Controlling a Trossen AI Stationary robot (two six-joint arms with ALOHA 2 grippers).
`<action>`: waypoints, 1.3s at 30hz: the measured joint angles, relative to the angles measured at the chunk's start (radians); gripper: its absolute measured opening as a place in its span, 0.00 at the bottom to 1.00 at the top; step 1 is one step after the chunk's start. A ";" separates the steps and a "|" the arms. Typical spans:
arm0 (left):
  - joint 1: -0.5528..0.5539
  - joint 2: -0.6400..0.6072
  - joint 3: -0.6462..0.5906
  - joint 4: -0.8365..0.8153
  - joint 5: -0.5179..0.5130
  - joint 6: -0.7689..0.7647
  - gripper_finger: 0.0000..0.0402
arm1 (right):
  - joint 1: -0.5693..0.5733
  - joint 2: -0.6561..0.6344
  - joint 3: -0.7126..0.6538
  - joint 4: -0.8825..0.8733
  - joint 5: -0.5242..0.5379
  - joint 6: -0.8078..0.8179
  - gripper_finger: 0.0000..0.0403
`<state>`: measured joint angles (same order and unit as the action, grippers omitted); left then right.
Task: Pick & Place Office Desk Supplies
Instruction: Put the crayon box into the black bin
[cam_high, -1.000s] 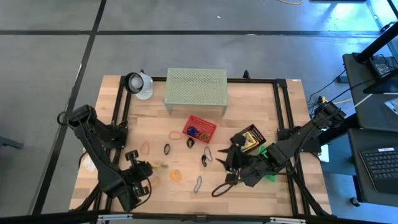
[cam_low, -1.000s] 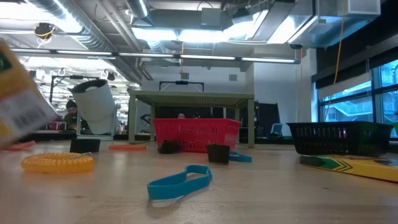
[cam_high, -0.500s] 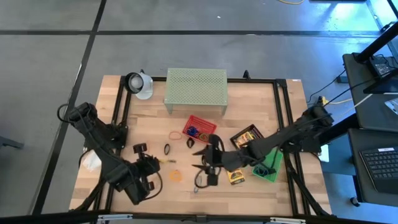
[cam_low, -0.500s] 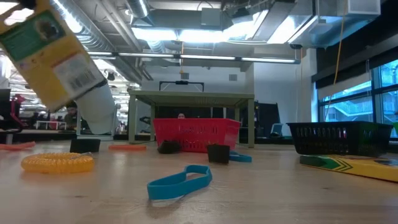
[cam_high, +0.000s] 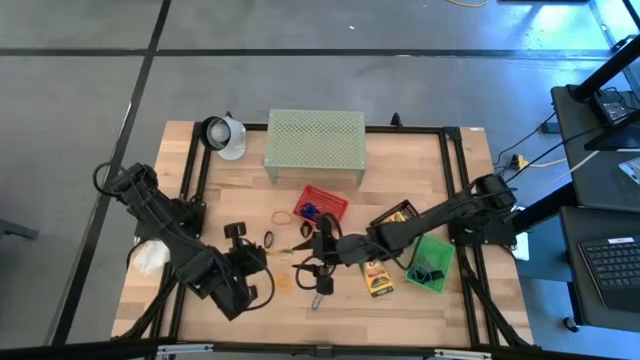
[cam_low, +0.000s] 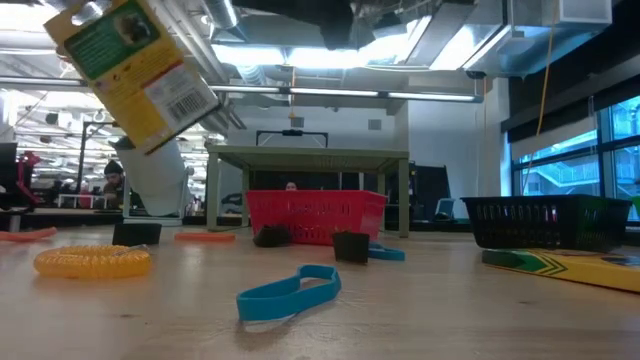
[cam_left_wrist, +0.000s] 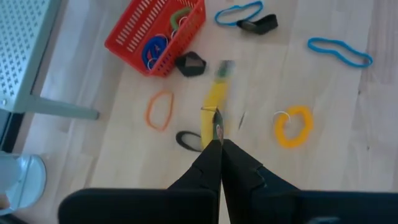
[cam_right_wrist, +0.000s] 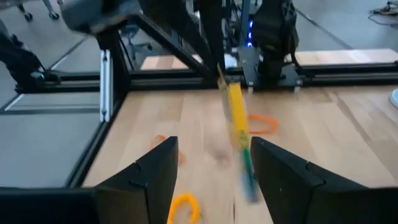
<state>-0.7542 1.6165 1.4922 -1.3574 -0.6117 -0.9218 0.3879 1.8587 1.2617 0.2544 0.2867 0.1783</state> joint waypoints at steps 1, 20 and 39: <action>0.006 0.000 0.005 0.002 0.000 0.012 0.00 | -0.003 0.005 0.000 0.001 0.001 0.000 0.51; 0.113 0.000 0.021 0.137 0.029 0.236 0.00 | -0.042 0.039 0.000 0.075 -0.011 0.001 0.51; 0.170 0.000 0.021 0.259 0.057 0.386 0.00 | -0.048 0.082 -0.001 0.089 0.009 0.049 0.47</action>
<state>-0.5846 1.6161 1.5131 -1.0988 -0.5549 -0.5358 0.3400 1.9408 1.2610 0.3434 0.2955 0.2276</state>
